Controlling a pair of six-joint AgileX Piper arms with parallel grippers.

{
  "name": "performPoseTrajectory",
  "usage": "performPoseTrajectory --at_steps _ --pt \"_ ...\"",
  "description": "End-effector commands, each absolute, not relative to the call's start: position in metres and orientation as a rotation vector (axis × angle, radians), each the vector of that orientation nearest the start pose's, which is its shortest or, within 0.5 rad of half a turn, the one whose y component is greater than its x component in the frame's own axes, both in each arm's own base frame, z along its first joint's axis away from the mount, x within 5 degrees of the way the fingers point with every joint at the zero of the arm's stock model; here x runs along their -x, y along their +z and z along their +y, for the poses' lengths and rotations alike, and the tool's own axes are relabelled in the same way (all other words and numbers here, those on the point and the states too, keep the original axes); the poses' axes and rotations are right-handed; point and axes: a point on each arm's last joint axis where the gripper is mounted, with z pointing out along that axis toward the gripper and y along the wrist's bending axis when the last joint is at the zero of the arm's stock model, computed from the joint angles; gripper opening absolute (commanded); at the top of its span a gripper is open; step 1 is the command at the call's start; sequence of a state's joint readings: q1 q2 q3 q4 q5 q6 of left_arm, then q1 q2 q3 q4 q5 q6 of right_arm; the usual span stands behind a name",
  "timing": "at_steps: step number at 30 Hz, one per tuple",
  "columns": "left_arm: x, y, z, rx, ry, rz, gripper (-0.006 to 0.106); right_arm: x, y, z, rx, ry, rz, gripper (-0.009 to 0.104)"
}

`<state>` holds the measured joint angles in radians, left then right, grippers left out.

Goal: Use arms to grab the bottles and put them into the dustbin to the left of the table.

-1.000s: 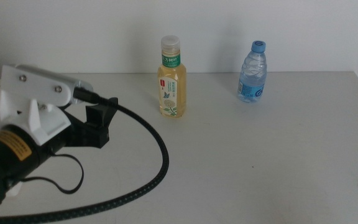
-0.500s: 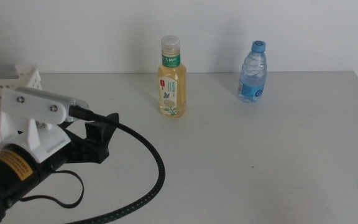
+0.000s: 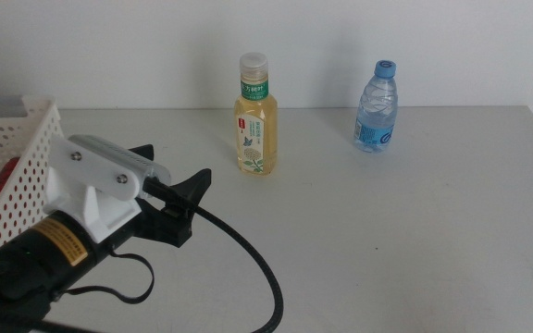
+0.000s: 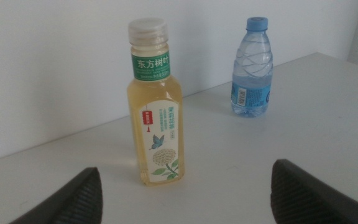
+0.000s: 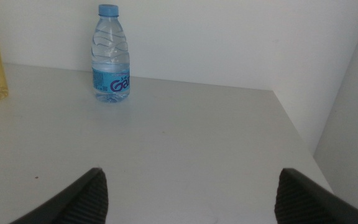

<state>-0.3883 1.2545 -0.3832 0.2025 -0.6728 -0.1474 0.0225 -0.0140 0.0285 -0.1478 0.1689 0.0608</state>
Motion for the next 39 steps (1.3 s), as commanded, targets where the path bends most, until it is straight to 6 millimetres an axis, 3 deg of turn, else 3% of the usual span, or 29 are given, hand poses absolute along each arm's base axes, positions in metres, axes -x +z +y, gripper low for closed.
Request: performPoseTrajectory --at_steps 1,6,18,26,39 --pt "-0.225 0.239 -0.105 -0.381 -0.444 1.505 0.092 -0.055 0.201 0.000 0.082 -0.073 1.555 0.094" --pt "-0.261 0.216 -0.120 -0.368 -0.458 1.524 0.092 -0.055 0.201 0.000 0.082 -0.073 1.555 0.094" --pt "-0.342 0.206 -0.151 -0.324 -0.467 1.513 0.092 -0.055 0.201 0.000 0.082 -0.073 1.555 0.094" --pt "-0.371 0.204 -0.162 -0.323 -0.455 1.554 0.092 -0.055 0.201 0.000 0.082 -0.073 1.555 0.094" --pt "-0.400 0.189 -0.175 -0.306 -0.486 1.553 0.092 -0.055 0.201 0.000 0.082 -0.073 1.555 0.094"
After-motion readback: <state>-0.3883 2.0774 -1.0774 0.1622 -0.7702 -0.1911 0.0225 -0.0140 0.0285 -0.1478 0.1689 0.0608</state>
